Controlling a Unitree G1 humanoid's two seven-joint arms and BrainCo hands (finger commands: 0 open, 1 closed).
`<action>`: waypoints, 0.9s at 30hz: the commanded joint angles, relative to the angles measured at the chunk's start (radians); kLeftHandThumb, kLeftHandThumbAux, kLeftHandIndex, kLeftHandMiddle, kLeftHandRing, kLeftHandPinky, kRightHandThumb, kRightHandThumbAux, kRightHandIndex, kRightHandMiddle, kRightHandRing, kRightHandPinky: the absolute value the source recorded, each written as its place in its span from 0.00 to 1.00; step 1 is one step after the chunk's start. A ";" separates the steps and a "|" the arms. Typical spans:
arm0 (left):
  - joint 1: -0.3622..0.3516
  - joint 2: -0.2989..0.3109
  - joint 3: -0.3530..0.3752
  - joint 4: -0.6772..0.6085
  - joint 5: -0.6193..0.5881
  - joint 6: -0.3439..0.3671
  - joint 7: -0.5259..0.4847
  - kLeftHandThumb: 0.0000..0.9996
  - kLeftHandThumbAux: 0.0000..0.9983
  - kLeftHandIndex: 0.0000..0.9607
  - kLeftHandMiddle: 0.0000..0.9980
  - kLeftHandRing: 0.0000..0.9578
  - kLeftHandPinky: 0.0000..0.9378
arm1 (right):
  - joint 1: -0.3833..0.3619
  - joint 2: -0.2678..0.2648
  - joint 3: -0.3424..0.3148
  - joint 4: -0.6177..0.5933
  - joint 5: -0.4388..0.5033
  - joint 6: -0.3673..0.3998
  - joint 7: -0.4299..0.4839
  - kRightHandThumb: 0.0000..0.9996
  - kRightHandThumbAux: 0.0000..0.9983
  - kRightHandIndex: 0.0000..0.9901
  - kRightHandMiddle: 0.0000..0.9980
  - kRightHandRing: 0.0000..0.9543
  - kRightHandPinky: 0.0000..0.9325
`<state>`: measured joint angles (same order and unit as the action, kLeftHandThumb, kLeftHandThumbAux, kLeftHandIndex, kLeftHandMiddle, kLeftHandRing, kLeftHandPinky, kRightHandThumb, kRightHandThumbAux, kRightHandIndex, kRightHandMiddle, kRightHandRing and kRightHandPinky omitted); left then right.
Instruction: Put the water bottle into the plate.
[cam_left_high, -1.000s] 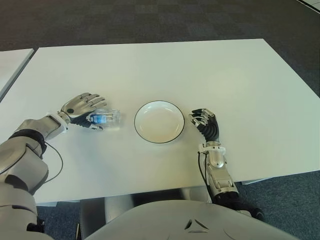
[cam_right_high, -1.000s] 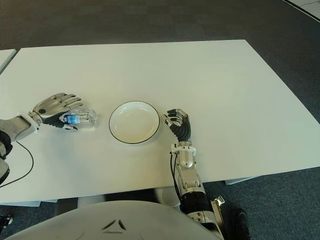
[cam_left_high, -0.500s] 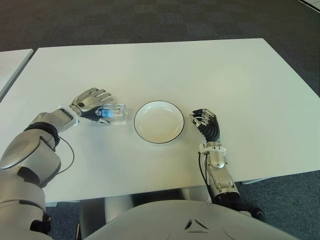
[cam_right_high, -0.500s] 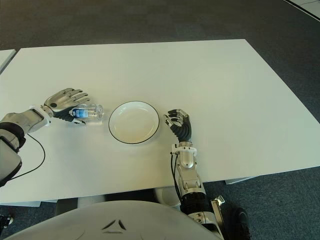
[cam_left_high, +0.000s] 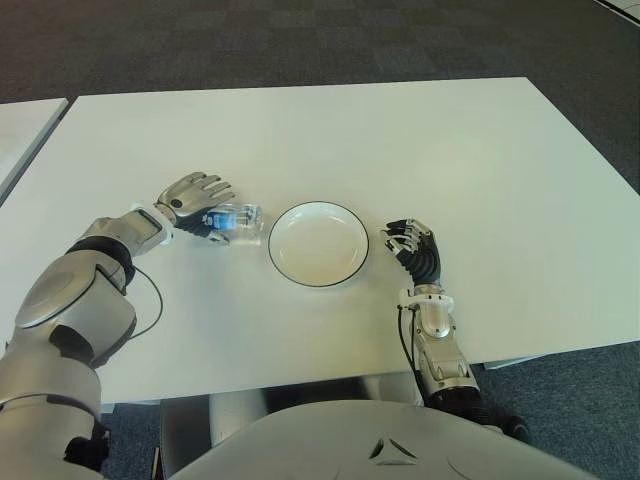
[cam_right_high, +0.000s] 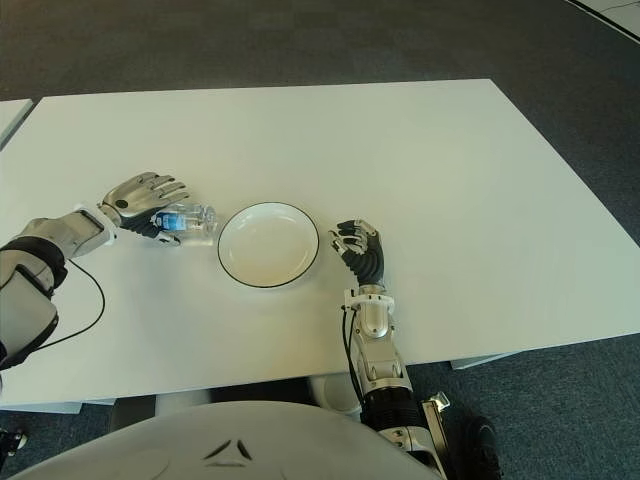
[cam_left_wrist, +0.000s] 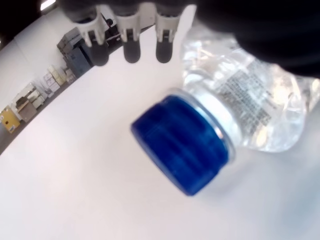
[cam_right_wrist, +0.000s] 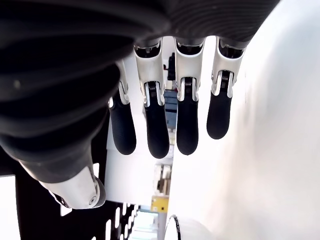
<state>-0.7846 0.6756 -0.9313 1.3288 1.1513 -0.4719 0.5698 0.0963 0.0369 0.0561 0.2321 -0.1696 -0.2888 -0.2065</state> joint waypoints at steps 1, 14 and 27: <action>0.040 -0.039 -0.040 0.015 0.023 -0.012 -0.094 0.43 0.28 0.00 0.01 0.00 0.05 | 0.011 0.006 -0.002 -0.008 0.001 0.026 -0.001 0.71 0.74 0.42 0.41 0.39 0.40; 0.034 -0.033 -0.021 -0.001 -0.019 0.006 -0.158 0.51 0.44 0.38 0.35 0.34 0.38 | 0.012 0.006 -0.007 -0.003 0.005 0.019 -0.005 0.71 0.74 0.42 0.41 0.39 0.39; 0.068 -0.039 0.061 -0.010 -0.135 0.021 -0.210 0.72 0.70 0.45 0.79 0.85 0.88 | 0.002 0.001 -0.012 0.009 0.004 0.020 -0.002 0.71 0.74 0.42 0.41 0.39 0.40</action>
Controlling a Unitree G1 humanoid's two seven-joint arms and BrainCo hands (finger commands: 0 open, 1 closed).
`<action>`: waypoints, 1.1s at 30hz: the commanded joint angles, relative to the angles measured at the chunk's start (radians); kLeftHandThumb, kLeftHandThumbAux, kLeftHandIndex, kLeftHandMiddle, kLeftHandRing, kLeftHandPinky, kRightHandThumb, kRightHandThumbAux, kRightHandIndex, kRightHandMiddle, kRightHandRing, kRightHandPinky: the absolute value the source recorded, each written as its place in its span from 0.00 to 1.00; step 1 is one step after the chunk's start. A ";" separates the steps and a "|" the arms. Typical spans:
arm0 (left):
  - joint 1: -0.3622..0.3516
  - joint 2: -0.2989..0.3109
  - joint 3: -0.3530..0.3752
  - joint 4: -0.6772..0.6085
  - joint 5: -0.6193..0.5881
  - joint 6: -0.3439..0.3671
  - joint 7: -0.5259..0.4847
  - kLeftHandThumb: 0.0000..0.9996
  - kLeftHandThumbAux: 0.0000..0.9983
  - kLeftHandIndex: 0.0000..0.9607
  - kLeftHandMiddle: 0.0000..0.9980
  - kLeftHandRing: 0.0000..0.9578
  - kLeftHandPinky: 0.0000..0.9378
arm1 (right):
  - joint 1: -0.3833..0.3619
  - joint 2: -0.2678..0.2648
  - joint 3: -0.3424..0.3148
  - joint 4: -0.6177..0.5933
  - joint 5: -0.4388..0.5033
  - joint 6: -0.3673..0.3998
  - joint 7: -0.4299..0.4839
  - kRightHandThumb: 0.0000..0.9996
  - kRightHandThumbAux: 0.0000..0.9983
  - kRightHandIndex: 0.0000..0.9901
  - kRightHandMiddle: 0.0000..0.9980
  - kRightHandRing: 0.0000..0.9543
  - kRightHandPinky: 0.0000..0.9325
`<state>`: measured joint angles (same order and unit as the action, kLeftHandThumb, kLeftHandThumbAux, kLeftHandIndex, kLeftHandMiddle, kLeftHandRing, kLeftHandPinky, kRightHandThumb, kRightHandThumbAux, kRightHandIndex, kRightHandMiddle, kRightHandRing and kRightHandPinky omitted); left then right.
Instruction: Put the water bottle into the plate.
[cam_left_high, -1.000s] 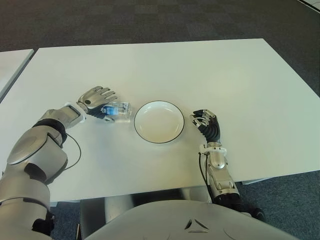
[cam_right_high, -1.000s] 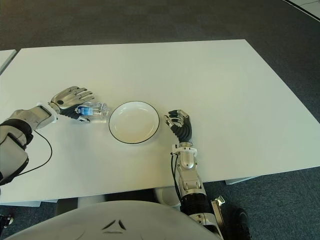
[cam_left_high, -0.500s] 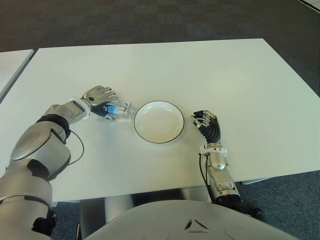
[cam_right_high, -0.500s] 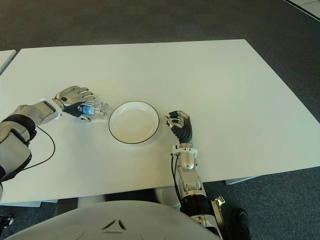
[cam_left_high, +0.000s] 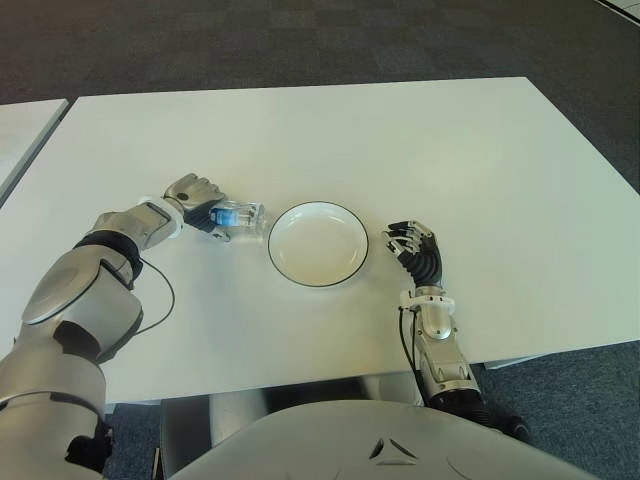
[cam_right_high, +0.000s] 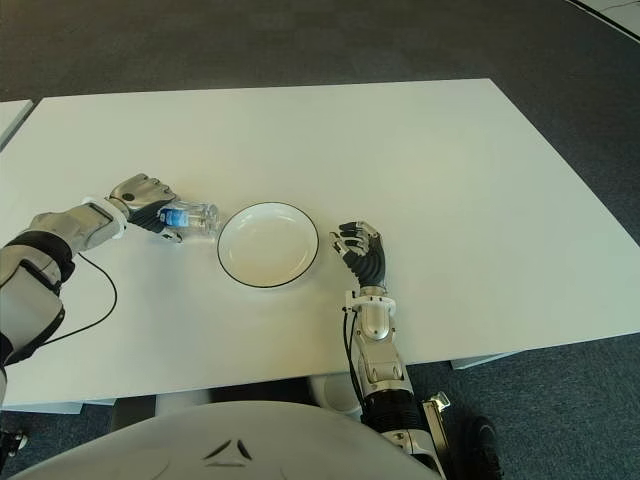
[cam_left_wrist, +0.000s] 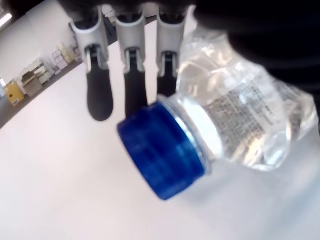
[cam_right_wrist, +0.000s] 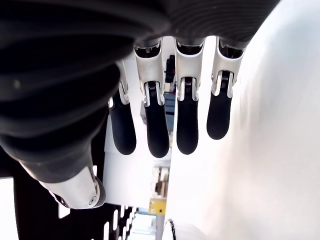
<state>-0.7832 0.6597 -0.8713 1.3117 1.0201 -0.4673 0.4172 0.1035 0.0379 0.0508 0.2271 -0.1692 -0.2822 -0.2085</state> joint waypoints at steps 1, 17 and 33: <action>0.068 -0.025 0.005 0.007 -0.010 0.022 -0.068 0.72 0.70 0.45 0.80 0.85 0.89 | -0.006 0.000 -0.007 0.015 0.004 0.015 0.001 0.71 0.74 0.42 0.41 0.39 0.40; 0.076 -0.026 0.035 -0.013 -0.050 0.046 -0.129 0.73 0.70 0.46 0.84 0.89 0.92 | -0.021 -0.001 -0.010 0.033 0.013 0.005 0.006 0.71 0.74 0.42 0.41 0.39 0.40; 0.086 -0.032 0.081 -0.026 -0.083 0.058 -0.120 0.73 0.69 0.46 0.86 0.91 0.94 | -0.025 -0.001 -0.011 0.041 0.009 -0.009 -0.002 0.71 0.74 0.42 0.41 0.39 0.40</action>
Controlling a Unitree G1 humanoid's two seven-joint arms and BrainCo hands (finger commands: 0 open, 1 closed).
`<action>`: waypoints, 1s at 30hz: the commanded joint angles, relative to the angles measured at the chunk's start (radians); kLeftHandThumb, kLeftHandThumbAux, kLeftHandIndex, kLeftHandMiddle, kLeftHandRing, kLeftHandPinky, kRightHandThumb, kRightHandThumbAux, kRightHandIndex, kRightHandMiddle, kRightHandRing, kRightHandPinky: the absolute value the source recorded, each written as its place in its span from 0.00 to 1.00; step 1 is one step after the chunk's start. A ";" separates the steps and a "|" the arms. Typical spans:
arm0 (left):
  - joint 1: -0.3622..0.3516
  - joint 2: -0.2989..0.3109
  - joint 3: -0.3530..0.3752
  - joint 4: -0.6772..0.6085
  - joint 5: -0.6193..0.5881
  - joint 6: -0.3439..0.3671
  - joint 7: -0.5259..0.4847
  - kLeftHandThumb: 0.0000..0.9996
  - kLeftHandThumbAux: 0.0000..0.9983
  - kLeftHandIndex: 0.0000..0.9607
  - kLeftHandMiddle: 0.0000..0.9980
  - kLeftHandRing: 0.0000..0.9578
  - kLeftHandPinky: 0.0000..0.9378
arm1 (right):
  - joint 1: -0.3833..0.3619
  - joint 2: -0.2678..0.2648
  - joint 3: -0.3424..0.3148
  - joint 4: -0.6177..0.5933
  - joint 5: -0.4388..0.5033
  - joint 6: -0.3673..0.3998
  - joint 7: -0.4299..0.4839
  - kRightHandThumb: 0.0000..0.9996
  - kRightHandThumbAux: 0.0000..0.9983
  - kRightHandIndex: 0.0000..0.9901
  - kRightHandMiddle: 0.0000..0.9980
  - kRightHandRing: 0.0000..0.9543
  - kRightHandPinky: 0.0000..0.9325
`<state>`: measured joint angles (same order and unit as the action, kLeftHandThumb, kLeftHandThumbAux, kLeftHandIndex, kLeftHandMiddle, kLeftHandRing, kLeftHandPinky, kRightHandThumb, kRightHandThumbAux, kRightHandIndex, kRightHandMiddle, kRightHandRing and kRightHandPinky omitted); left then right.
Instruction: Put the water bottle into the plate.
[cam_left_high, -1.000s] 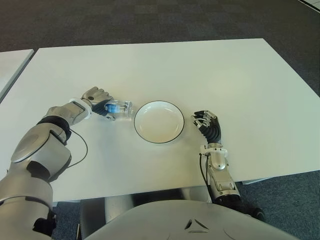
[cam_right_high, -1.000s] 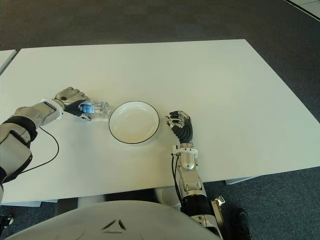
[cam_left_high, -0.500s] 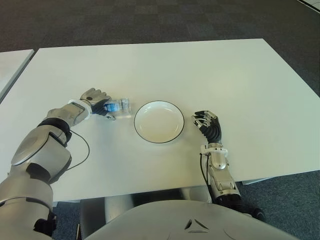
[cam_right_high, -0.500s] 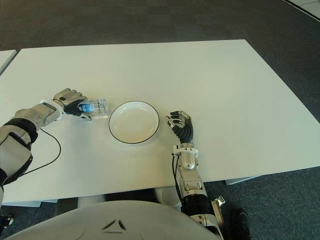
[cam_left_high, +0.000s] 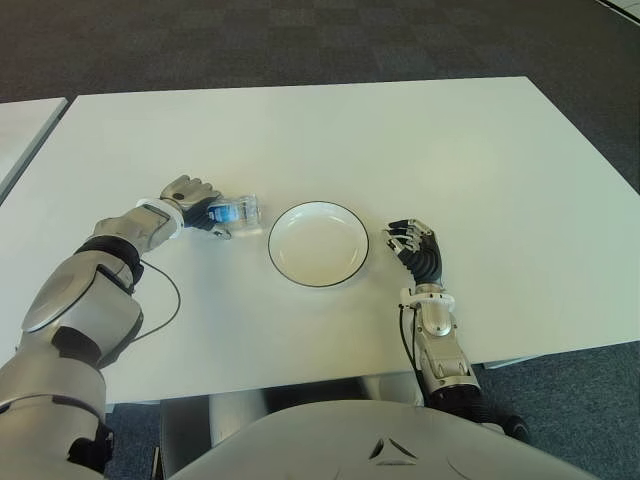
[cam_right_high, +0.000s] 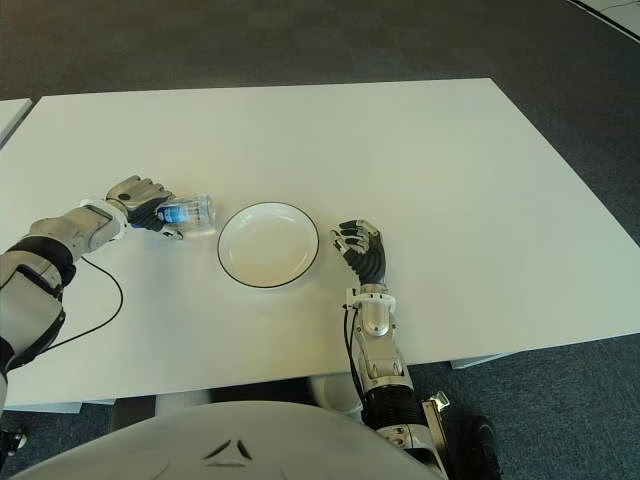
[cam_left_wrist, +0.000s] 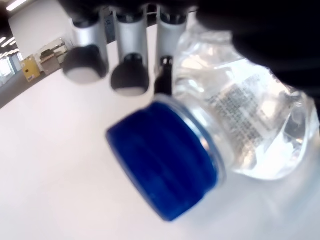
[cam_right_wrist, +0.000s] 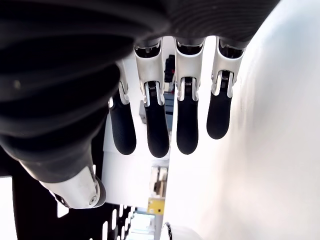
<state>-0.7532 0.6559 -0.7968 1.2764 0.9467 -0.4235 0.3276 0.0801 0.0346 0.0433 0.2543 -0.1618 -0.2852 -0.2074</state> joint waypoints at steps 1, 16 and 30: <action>0.057 -0.029 0.009 0.009 -0.013 0.016 -0.029 0.73 0.69 0.46 0.86 0.91 0.94 | -0.002 0.002 -0.004 0.014 0.001 -0.007 -0.004 0.71 0.74 0.42 0.41 0.39 0.40; 0.098 -0.030 0.229 -0.210 -0.217 0.125 -0.105 0.73 0.70 0.46 0.86 0.89 0.92 | -0.007 0.002 -0.001 0.024 -0.008 -0.025 -0.018 0.70 0.74 0.42 0.41 0.41 0.42; 0.316 0.031 0.407 -0.726 -0.228 0.289 -0.157 0.73 0.70 0.46 0.88 0.90 0.93 | 0.000 0.000 0.001 0.015 -0.014 -0.018 -0.021 0.71 0.74 0.42 0.41 0.41 0.42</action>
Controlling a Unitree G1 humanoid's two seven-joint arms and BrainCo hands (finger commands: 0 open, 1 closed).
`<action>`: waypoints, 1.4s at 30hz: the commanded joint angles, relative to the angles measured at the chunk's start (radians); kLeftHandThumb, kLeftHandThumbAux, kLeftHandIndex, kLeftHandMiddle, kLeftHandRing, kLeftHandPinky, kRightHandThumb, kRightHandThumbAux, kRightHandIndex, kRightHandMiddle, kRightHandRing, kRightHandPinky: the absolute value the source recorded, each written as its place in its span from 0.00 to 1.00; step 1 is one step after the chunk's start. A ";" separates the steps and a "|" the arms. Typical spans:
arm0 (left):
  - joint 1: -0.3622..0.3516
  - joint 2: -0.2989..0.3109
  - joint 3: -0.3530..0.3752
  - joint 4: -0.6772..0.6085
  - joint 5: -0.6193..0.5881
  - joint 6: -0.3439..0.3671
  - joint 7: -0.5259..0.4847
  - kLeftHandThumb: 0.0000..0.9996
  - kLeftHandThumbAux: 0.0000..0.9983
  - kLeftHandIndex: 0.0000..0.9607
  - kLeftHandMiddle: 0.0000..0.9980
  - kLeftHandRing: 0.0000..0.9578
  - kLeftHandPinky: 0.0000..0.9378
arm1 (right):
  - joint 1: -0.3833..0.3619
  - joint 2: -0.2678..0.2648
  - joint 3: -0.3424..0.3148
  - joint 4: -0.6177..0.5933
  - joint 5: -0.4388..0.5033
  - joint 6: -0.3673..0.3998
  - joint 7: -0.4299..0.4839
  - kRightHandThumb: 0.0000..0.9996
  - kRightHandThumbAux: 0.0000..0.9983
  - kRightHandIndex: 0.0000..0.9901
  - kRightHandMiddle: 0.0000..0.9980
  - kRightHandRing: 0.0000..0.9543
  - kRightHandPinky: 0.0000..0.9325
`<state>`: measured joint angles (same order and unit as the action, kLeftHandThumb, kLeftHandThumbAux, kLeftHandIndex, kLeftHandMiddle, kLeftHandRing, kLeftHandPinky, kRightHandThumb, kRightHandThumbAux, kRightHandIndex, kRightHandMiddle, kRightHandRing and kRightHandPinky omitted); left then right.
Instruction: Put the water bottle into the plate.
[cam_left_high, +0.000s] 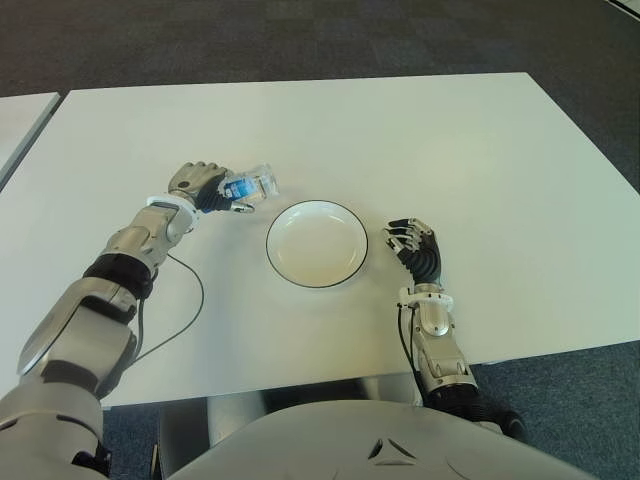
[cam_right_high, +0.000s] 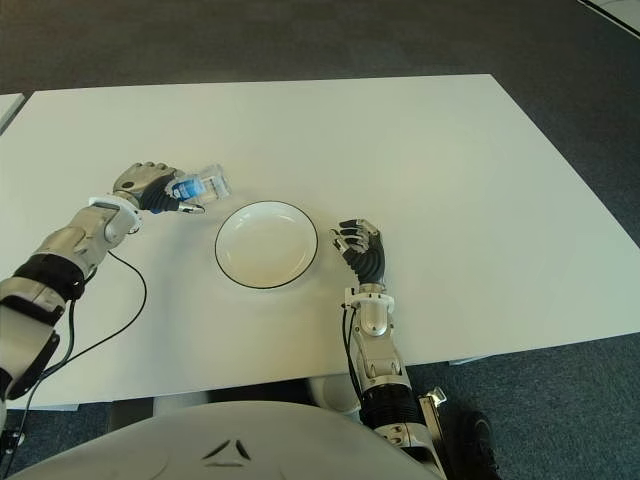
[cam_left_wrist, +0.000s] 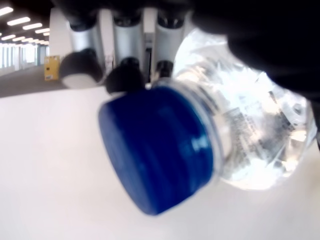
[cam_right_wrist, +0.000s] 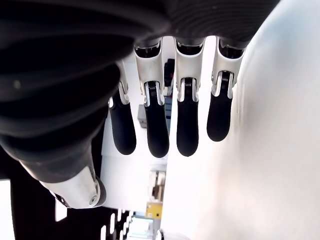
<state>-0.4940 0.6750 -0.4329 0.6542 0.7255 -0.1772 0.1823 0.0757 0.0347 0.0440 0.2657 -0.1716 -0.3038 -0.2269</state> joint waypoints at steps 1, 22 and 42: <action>0.064 0.012 0.049 -0.119 -0.005 0.050 -0.015 0.73 0.70 0.46 0.88 0.90 0.94 | 0.004 0.000 0.001 0.004 -0.005 0.000 -0.001 0.71 0.74 0.42 0.41 0.41 0.42; 0.147 0.002 0.143 -0.425 0.008 0.045 -0.065 0.73 0.70 0.46 0.86 0.89 0.91 | 0.005 0.004 0.008 0.004 -0.005 0.003 -0.001 0.70 0.74 0.42 0.41 0.41 0.41; 0.160 -0.060 0.040 -0.583 0.107 -0.035 -0.186 0.72 0.70 0.46 0.85 0.88 0.90 | 0.002 0.010 0.008 0.019 0.008 -0.013 0.001 0.71 0.74 0.42 0.41 0.40 0.40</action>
<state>-0.3303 0.6228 -0.3765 0.0787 0.8174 -0.1917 0.0127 0.0762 0.0376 0.0540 0.2678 -0.1693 -0.3061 -0.2259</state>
